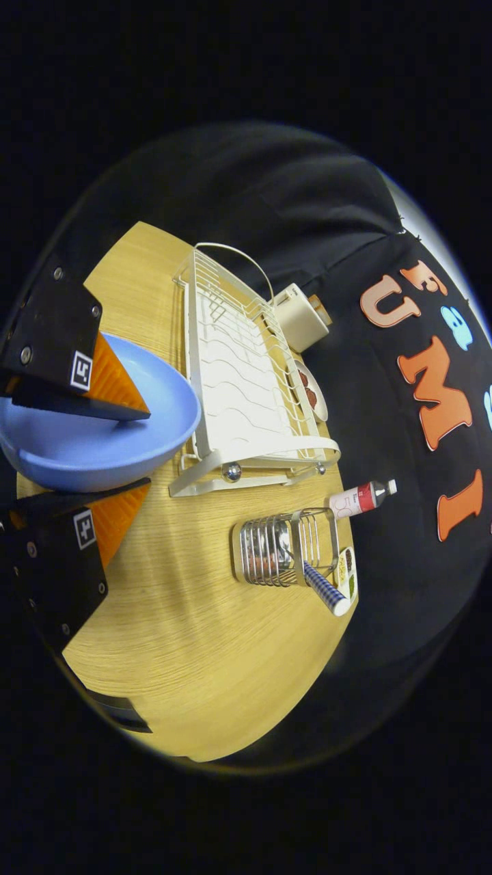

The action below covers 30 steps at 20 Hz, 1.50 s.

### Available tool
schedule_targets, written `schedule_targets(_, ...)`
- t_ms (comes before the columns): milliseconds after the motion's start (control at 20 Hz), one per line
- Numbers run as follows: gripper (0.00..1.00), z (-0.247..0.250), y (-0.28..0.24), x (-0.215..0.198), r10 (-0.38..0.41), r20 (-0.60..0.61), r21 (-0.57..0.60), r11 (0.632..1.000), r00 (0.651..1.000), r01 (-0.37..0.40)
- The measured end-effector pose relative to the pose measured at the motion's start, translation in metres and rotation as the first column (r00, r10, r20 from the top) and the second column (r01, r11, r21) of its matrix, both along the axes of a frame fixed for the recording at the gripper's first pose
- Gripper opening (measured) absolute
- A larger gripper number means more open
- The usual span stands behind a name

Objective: Take the plate from the dish rack, then take the spoon from the basket and place it into the plate.

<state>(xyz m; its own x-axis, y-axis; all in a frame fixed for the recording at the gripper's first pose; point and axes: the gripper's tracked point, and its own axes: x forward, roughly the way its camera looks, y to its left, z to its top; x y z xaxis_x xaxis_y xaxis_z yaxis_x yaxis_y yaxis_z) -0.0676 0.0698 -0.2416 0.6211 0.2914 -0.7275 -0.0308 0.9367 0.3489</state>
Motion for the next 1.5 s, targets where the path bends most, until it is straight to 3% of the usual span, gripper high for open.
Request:
schedule_targets(100,0.52,-0.009,-0.007,0.004,-0.021,0.003,-0.039,0.999,1.0,0.021)
schedule_targets(350,0.52,0.006,-0.017,0.026,-0.088,0.086,-0.002,0.996,0.992,0.089)
schedule_targets(550,0.64,0.041,-0.054,0.054,-0.169,0.248,-0.051,0.981,0.954,0.187)
schedule_targets(750,0.76,0.055,-0.085,0.078,-0.219,0.321,-0.113,0.957,0.922,0.266)
schedule_targets(1050,0.78,0.052,-0.108,0.11,-0.262,0.361,-0.149,0.931,0.895,0.332)
schedule_targets(1200,0.66,0.048,-0.109,0.119,-0.27,0.359,-0.148,0.928,0.894,0.34)
schedule_targets(1250,0.55,0.047,-0.109,0.122,-0.273,0.361,-0.149,0.927,0.892,0.344)
schedule_targets(1500,0.24,0.045,-0.099,0.134,-0.271,0.353,-0.114,0.937,0.895,0.329)
